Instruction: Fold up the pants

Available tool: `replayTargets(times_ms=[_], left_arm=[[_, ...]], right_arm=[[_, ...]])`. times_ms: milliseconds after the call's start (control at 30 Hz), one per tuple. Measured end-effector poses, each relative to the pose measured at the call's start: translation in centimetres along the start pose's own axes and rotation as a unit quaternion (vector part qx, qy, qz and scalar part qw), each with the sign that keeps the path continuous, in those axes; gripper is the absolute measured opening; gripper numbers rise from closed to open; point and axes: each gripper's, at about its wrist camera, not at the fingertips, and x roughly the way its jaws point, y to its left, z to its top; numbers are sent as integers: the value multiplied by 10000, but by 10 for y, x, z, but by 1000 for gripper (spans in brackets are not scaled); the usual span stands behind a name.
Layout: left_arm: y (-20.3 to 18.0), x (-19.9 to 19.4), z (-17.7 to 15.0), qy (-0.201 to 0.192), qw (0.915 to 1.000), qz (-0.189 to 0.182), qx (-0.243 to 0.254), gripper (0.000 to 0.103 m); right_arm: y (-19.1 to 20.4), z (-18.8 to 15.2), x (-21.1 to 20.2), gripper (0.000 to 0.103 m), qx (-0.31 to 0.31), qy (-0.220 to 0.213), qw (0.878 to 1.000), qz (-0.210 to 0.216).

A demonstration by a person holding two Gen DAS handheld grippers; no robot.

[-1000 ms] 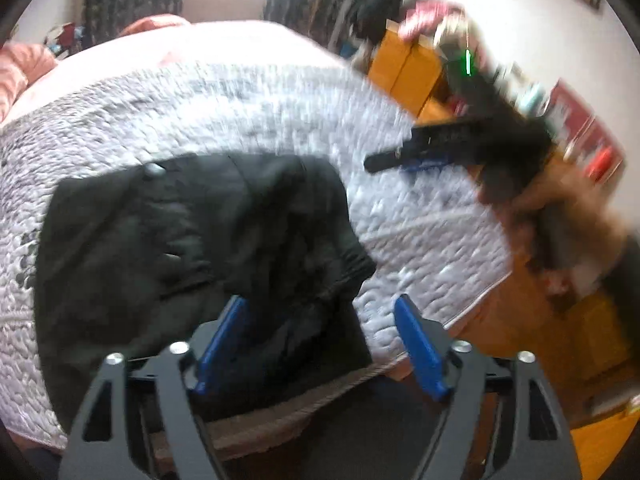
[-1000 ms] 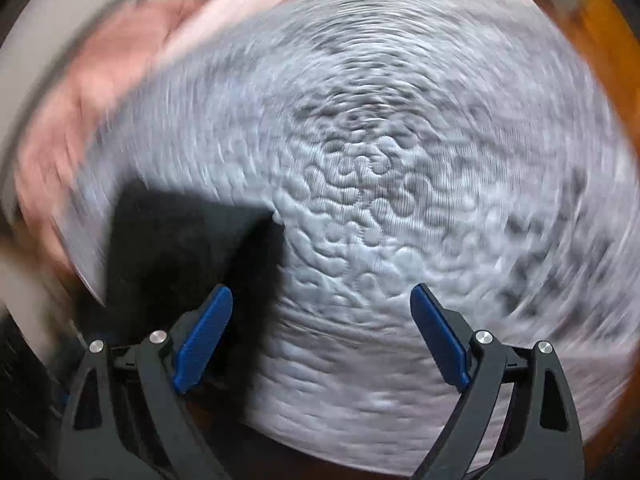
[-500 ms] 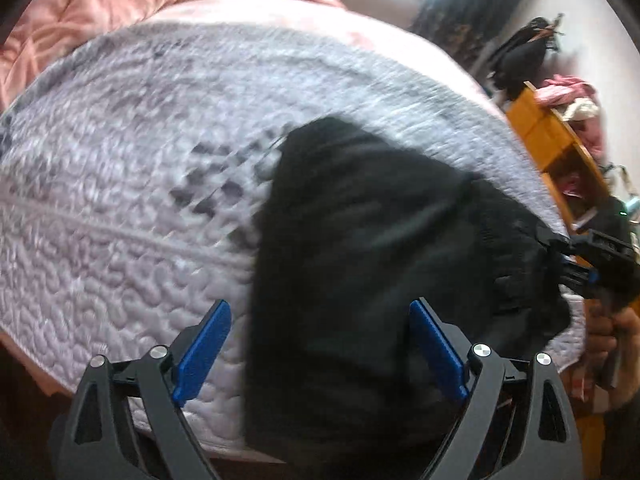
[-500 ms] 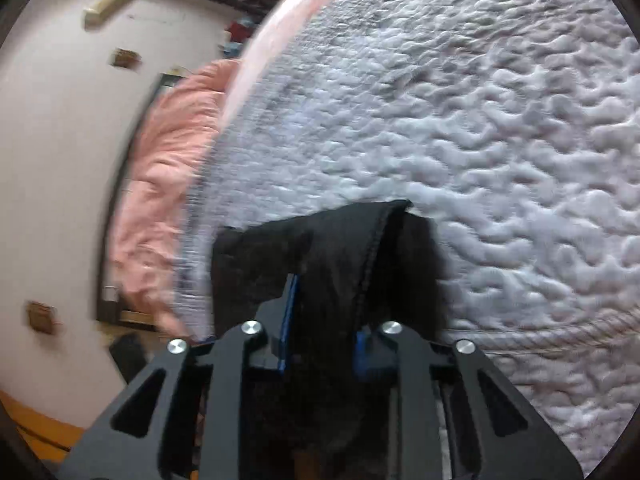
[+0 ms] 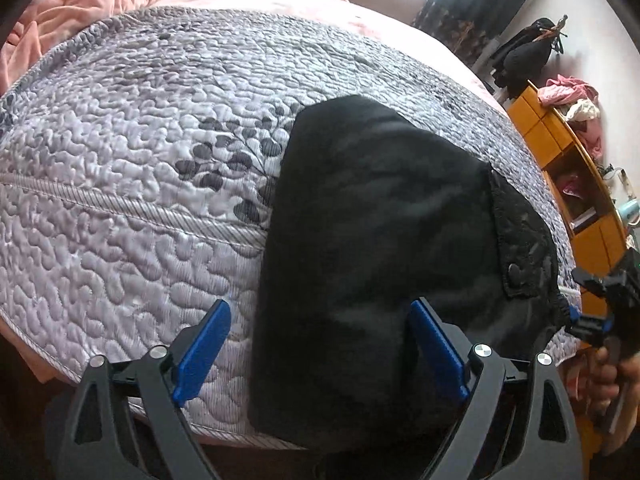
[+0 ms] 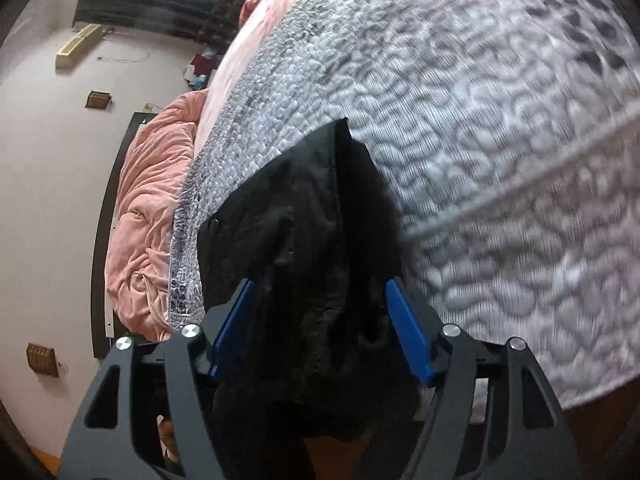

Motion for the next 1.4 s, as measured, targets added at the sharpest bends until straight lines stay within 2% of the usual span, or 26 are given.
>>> replayTargets(times_ms=[67,133,200,233,267,367,533,600,667,733,800,867,900,933,1067,1100,1200,1233,1300,1367,1400], left_arm=[[0,2,0,48,10000,-44,-15,92],[1,4,0,111,9998,-126,-107,94],[2,8,0,179,9996,-163,-176,95],[2,9,1,184,9995,-176,-188,95],[2,10,1,187,9995,-177,-187,95],[0,10,1,188,9995,-206,-160,95],[1,-4,1,-4,9993,-322,-180,95],[3,-10,0,-121,9989,-368,-244,95],[3,-9,-1,-75,9989,-394,-255,95],[2,-10,-3,-67,9991,-369,-198,95],[1,-11,-5,-91,9993,-351,-134,95],[-2,-10,-6,-74,9995,-315,-42,95],[-2,-8,-7,-48,9996,-287,2,95],[-3,-6,-7,-13,9997,-260,29,95],[-1,6,-9,218,9995,-218,4,95],[0,8,-10,260,9994,-229,-8,95],[1,8,-8,316,9991,-267,30,96],[1,6,-7,295,9992,-280,65,96],[4,0,0,203,9990,-364,136,96],[17,-10,16,124,9973,-718,73,99],[22,-12,21,119,9962,-857,31,99]], right_arm=[[-3,-7,7,69,94,119,9998,-154],[-7,-10,14,62,231,274,9991,-221],[-10,-14,14,62,250,291,9985,-381],[-11,-17,14,59,260,300,9984,-409],[-10,-20,12,47,254,281,9987,-350],[-4,-24,3,26,107,164,9995,-240],[-1,-24,-22,22,37,-335,9980,-544],[-6,-20,-15,25,-1,-214,9978,-630],[1,-19,-8,31,-434,-139,9958,-794],[10,-18,-13,33,-725,-275,9932,-867],[12,-12,-19,36,-692,-358,9944,-707],[13,-2,-29,45,-638,-515,9922,-944],[16,3,-33,45,-647,-675,9904,-1015],[21,12,-35,45,-652,-763,9911,-870],[41,38,-9,45,-844,-489,9941,-472],[42,44,3,45,-812,-350,9949,-482],[31,60,37,42,-740,-45,9930,-918],[30,63,41,45,-760,-9,9923,-977],[34,61,35,61,-778,-33,9941,-761],[40,55,15,89,-809,-201,9956,-438],[38,52,0,92,-848,-304,9952,-372]])
